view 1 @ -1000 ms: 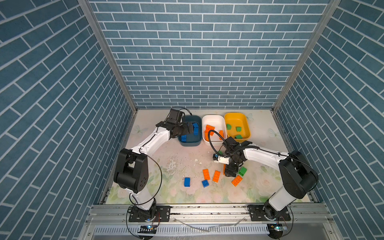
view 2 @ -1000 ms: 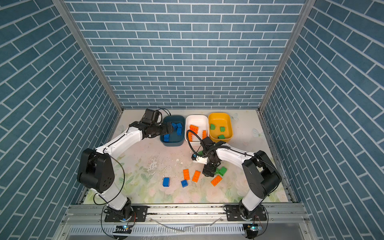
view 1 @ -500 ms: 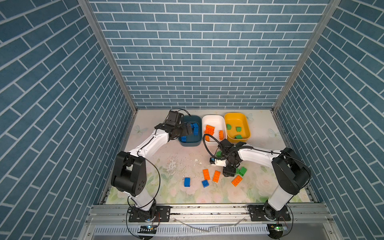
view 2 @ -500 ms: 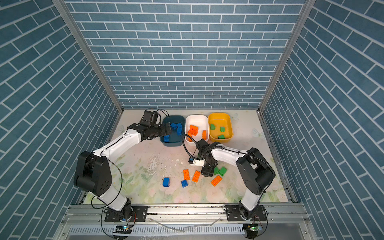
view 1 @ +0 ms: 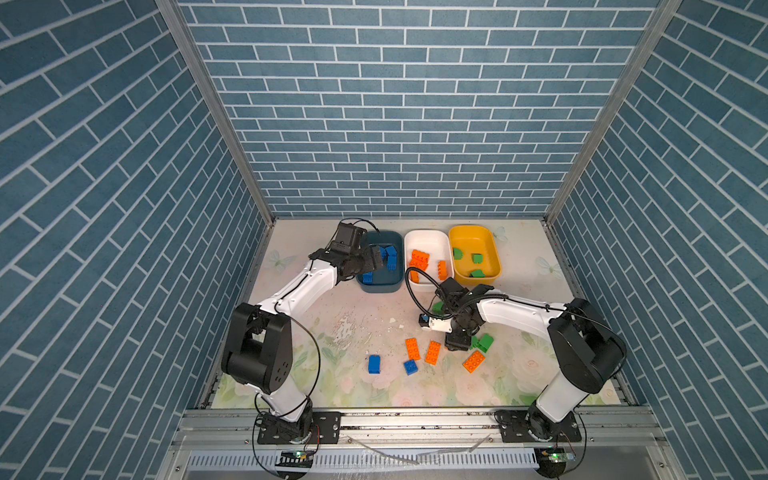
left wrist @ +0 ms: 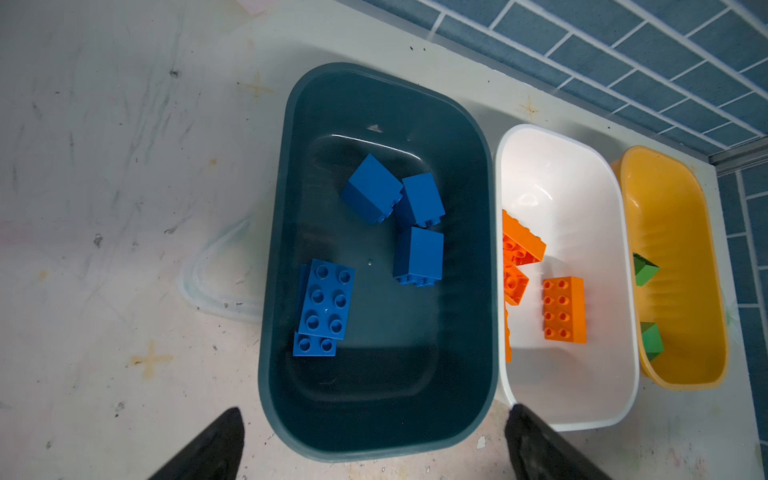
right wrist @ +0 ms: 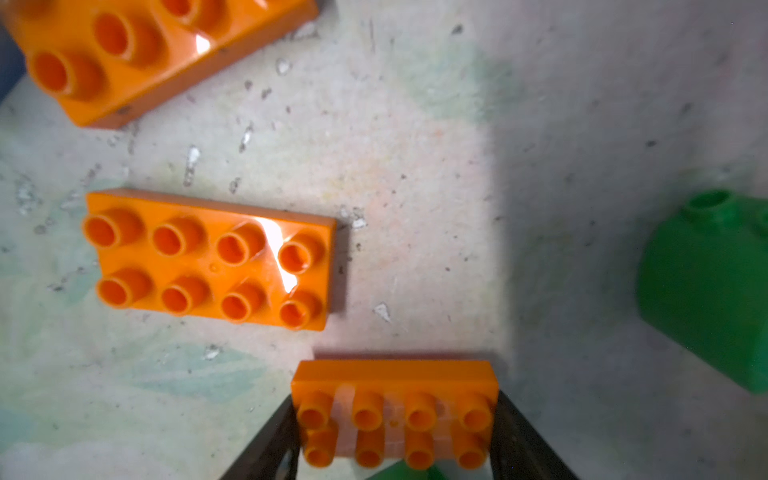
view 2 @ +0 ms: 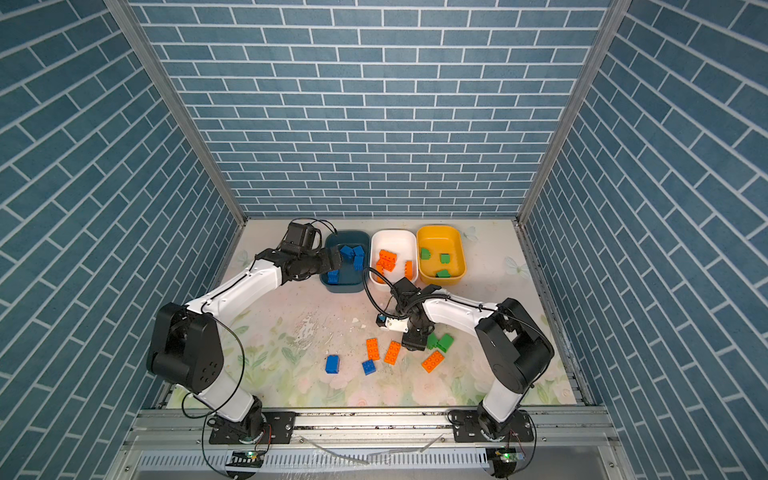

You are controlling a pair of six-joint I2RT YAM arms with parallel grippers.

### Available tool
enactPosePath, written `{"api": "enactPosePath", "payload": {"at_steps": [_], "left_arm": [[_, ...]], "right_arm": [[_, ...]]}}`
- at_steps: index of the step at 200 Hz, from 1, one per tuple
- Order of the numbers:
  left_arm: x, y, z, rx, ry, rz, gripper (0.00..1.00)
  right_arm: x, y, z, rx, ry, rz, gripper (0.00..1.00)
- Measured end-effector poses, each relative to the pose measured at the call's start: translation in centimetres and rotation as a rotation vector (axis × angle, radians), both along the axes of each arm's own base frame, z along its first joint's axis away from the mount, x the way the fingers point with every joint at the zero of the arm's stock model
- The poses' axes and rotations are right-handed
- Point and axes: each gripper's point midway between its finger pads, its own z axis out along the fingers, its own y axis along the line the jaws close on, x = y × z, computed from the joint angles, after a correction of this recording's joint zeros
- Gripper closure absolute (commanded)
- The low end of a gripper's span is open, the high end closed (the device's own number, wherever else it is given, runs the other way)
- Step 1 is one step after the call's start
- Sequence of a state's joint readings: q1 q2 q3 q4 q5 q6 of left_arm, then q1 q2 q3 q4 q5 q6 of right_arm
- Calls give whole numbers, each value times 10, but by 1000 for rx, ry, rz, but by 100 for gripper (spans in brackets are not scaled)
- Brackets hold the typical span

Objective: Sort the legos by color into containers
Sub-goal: 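Carry the orange brick with the right gripper and drop it into the white tub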

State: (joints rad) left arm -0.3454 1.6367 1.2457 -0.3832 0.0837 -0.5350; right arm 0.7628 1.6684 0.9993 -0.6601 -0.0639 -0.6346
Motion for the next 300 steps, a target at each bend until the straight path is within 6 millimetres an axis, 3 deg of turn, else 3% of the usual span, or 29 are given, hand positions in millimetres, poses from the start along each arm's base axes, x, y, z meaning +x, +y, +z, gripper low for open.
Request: {"api": "enactPosePath", "payload": {"at_steps": [35,69,98,122,149,194,241,261,273,300], "left_arm": [[-2,4,4,4,-12,15,1],[-5,7,7,6,-22,24,1],[-7,9,6,11,-21,32,1],[-11,10,6,6,-19,29,1],[-17,10,7,-6,-13,19,1],[-41,18,-3,3,26,19,1],[-59,27,0,12,31,33,1],[-62,29,1,14,32,34,1],[-62,29,2,14,30,34,1],[-62,29,2,14,32,34,1]], "right_arm": [[21,13,20,95,-92,-60,51],[56,25,60,294,-189,-217,52],[88,24,94,471,-240,-384,53],[111,17,111,569,-257,-536,52],[129,10,110,594,-229,-701,51],[158,30,106,638,-161,-823,50],[218,60,112,679,-168,-899,49],[245,69,112,671,-200,-920,40],[259,72,109,656,-217,-933,29],[278,73,101,603,-244,-962,14]]}}
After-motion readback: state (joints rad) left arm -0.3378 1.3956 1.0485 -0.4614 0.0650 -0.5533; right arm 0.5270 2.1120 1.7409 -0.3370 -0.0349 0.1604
